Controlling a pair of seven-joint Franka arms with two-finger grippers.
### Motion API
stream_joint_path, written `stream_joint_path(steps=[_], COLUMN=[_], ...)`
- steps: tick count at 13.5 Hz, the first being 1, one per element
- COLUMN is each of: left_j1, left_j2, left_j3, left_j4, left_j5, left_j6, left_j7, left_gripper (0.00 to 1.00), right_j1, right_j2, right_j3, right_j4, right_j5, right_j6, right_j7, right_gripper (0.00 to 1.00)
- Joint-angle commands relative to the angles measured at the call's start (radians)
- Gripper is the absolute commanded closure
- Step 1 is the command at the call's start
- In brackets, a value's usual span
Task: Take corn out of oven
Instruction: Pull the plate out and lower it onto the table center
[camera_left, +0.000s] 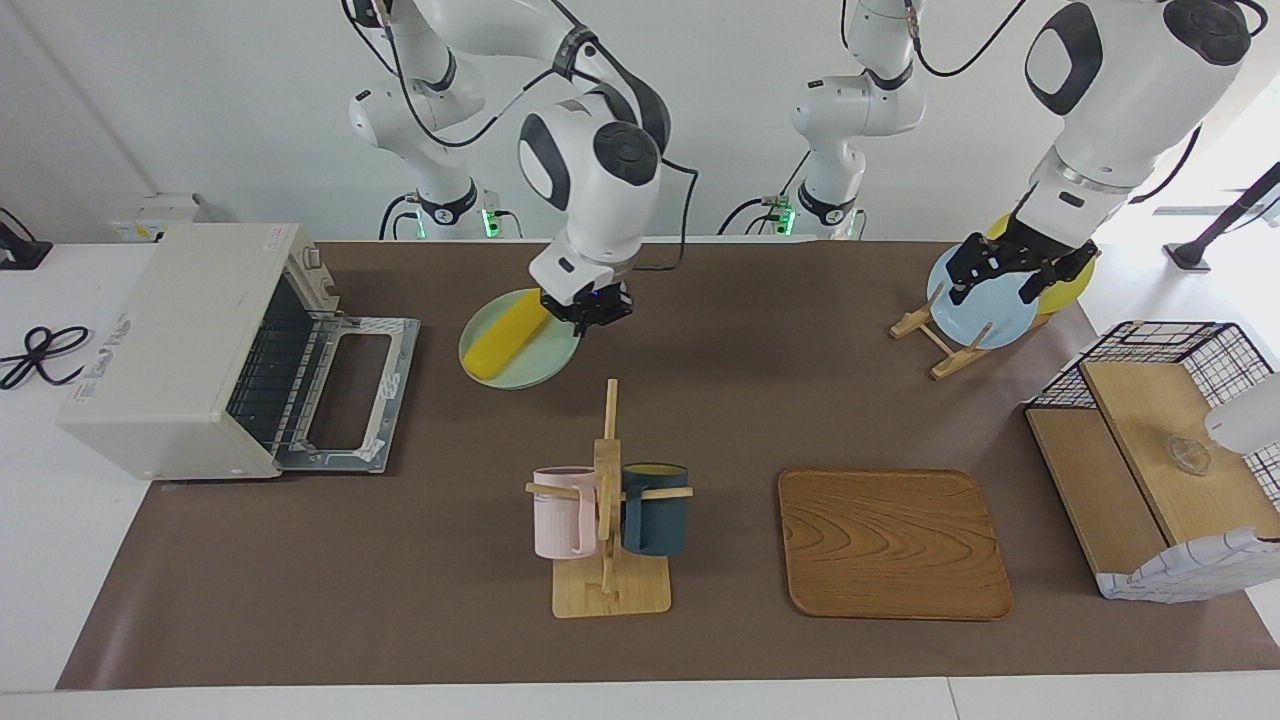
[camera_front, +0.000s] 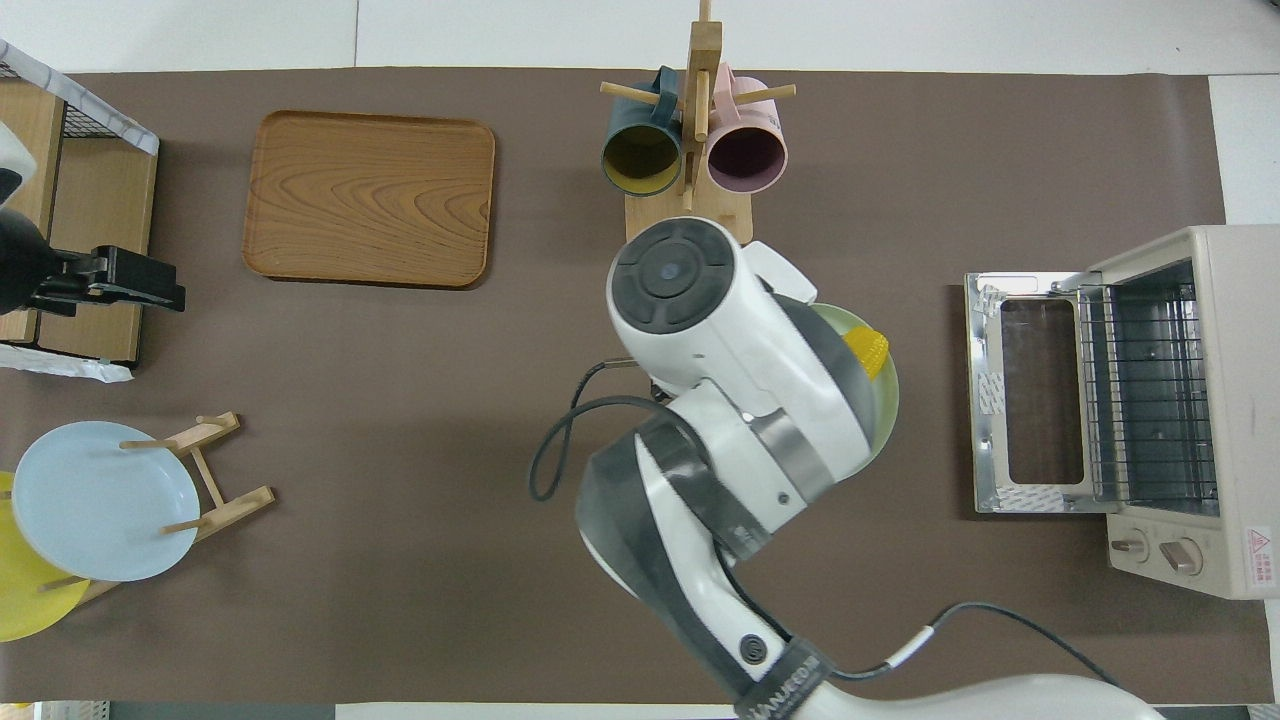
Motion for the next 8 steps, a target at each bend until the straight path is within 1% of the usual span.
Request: stream_joint_path(steps=[1,3,4,6,7,8], left_j1=[0.004,0.004,0.001,0.001,0.001,0.001], left_j2=[-0.028,-0.030,-0.030,-0.030,-0.030,-0.030], left_j3=[0.001,0.001,0.003,0.001,0.001,0.001], left_j4=[-0.041,-0.046,-0.046,-0.047,-0.049,-0.055], left_j5=[0.019,0.019,0.019,0.019,0.019,0.019], left_j6=[0.033,0.034,0.034,0.042,0.047,0.050], left_j7=[0.011,0.008,0.007,0.007,0.007,0.007], left_gripper=[0.00,0.00,0.00,0.00,0.00,0.00], right_j1=[0.038,0.051,0.054,0.054,0.052,0.052], right_j2=[0.185,0.199,0.197,0.185,0.184,0.176], right_j3=[-0.002,0.011,0.012,0.018,0.018,0.018], right_j4=[0.220,0.200,0.159,0.100,0.086,0.051], right_j5=[0.010,0.018,0.030,0.044,0.079,0.107], right_j6=[-0.040,0.095,0.144,0.186,0.204,0.236], right_j7=[0.066,0.080,0.080,0.082,0.091,0.098], right_gripper=[1.00,1.00,1.00,1.00,1.00,1.00])
